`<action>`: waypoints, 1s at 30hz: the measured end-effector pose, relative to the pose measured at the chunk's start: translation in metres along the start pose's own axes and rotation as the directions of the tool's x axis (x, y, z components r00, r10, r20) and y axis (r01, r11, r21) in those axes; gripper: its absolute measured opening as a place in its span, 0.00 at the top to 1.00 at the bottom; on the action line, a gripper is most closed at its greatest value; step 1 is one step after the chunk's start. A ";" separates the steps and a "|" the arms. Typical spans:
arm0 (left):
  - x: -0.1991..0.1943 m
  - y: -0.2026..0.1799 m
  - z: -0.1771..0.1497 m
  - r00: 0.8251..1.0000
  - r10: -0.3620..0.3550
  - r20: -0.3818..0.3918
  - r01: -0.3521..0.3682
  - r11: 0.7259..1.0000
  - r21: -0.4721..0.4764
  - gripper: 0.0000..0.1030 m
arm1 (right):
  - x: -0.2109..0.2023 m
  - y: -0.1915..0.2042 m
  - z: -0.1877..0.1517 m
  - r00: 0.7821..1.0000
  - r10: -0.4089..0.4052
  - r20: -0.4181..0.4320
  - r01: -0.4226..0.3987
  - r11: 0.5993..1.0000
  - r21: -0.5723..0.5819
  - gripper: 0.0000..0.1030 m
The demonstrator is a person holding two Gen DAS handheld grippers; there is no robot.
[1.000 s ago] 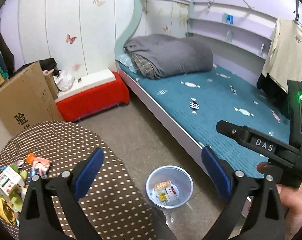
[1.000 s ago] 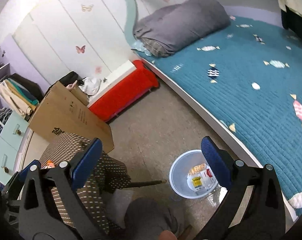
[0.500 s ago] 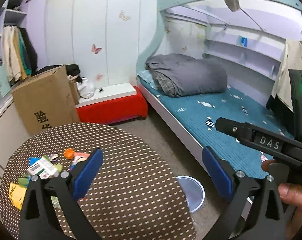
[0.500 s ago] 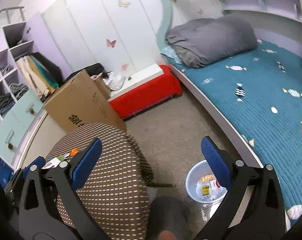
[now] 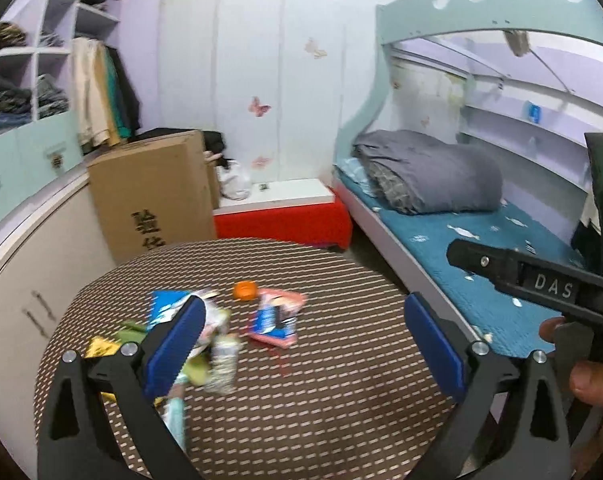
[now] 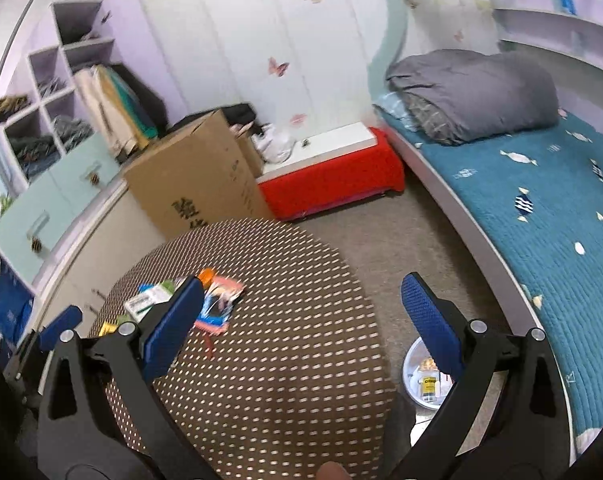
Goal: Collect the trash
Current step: 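Move both tools back over the table, then grasp the white snack wrapper with the right gripper while the left gripper grasps the teal packet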
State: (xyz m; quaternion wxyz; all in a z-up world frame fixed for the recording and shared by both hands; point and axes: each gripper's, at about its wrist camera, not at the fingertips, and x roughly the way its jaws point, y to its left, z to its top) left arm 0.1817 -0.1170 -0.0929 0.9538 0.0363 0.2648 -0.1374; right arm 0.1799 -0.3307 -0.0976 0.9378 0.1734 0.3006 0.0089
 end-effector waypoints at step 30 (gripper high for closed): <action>0.007 0.153 -0.104 0.968 0.148 -0.204 -0.193 0.956 -0.220 0.05 | 0.130 0.164 -0.093 0.932 0.107 -0.346 -0.208 0.941 -0.268 0.58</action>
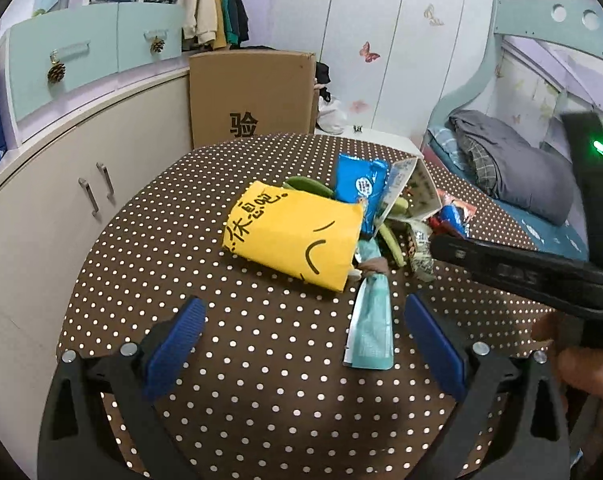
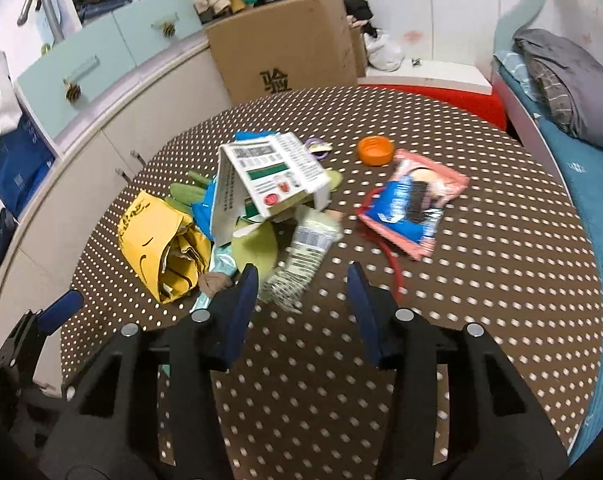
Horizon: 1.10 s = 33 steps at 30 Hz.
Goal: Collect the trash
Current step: 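Grasp the white snack wrapper with the right gripper while the left gripper grasps the teal packet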
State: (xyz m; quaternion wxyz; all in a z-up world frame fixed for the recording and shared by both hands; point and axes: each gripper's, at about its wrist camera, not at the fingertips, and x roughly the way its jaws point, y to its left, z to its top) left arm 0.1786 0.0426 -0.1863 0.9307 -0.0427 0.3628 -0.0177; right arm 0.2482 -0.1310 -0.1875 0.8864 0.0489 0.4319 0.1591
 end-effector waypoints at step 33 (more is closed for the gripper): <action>0.032 -0.044 -0.007 0.972 -0.167 -0.166 0.183 0.979 0.086 0.81 | -0.056 -0.055 -0.054 0.998 0.010 0.056 -0.012 1.000 0.025 0.82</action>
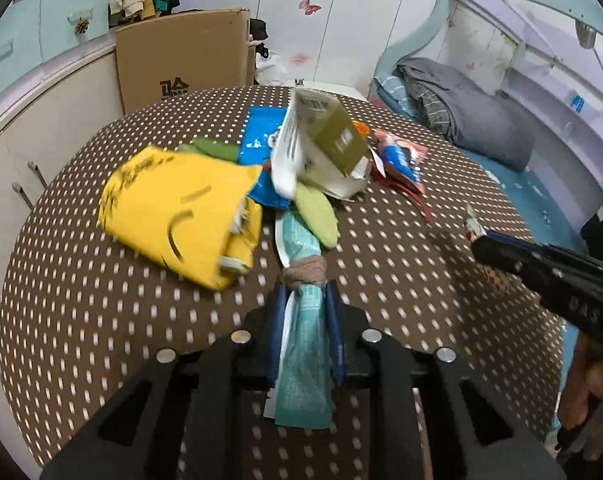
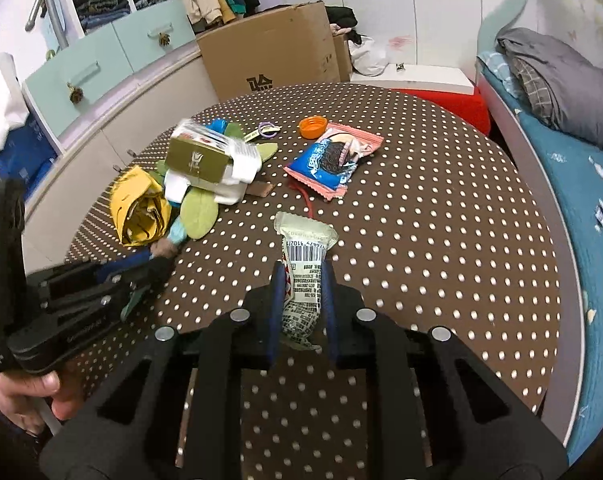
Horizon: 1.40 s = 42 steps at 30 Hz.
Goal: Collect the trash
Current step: 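Grasp the white snack wrapper with the right gripper while the left gripper grasps the teal packet, then carry the teal packet and white wrapper over the bin and open both grippers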
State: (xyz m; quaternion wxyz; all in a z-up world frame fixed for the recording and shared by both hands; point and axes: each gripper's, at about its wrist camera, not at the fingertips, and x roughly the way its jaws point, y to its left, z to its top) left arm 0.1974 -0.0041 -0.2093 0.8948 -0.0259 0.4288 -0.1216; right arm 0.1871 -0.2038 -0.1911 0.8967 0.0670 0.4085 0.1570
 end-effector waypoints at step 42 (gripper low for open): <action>-0.033 -0.122 0.027 0.978 -0.181 0.106 0.158 0.967 0.198 0.79 | -0.103 -0.095 -0.002 0.980 -0.045 0.193 0.021 0.991 0.129 0.82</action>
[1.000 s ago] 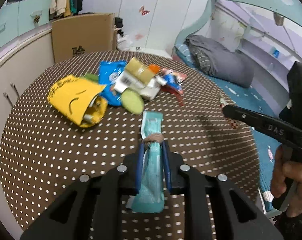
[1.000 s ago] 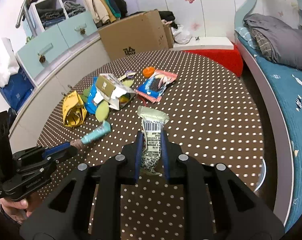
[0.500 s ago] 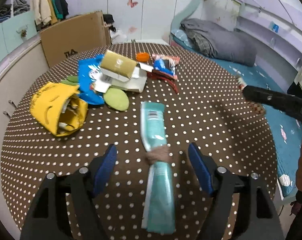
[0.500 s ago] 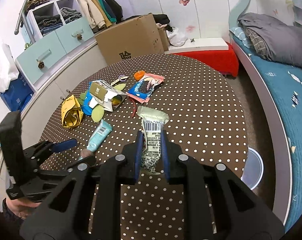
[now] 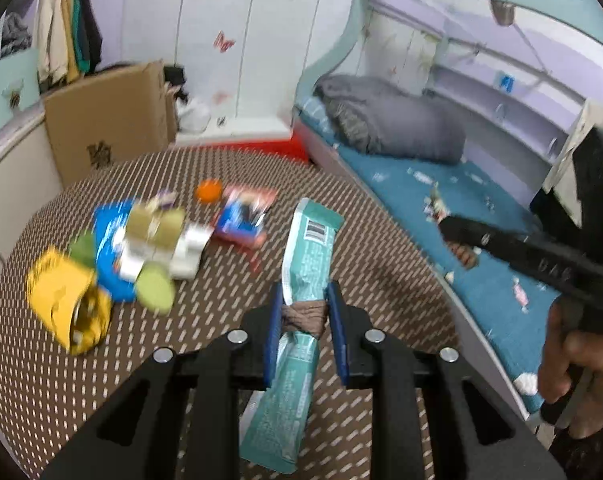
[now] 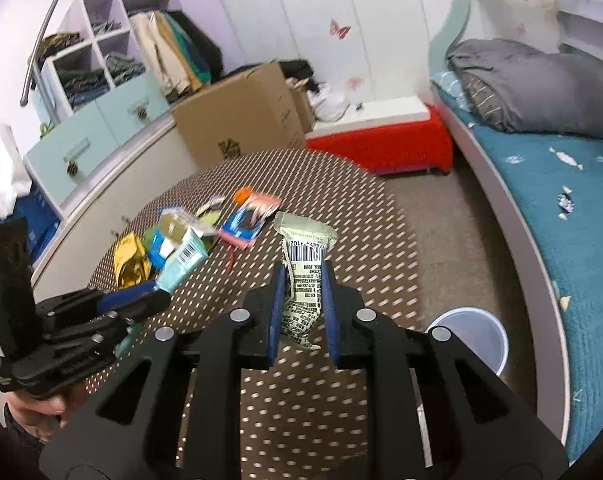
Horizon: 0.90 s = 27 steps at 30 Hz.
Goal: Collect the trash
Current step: 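Carry the teal packet and white wrapper over the bin and open both grippers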
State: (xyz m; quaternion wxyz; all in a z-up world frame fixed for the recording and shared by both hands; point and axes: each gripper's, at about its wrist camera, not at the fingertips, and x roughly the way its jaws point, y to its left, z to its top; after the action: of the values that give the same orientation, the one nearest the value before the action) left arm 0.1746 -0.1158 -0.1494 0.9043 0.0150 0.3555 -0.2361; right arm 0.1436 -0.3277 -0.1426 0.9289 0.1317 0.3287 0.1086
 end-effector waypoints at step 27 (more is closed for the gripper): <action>0.131 -0.195 0.086 0.981 -0.170 -0.096 0.183 0.973 0.138 0.79 | -0.058 -0.212 0.029 0.961 -0.263 0.079 0.226 0.920 0.321 0.82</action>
State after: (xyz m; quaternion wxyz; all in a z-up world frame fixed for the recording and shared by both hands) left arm 0.2274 -0.3602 -0.1425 0.8606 0.0593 0.3745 -0.3400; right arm 0.1422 -0.5493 -0.1541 0.9212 0.2394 0.2990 -0.0692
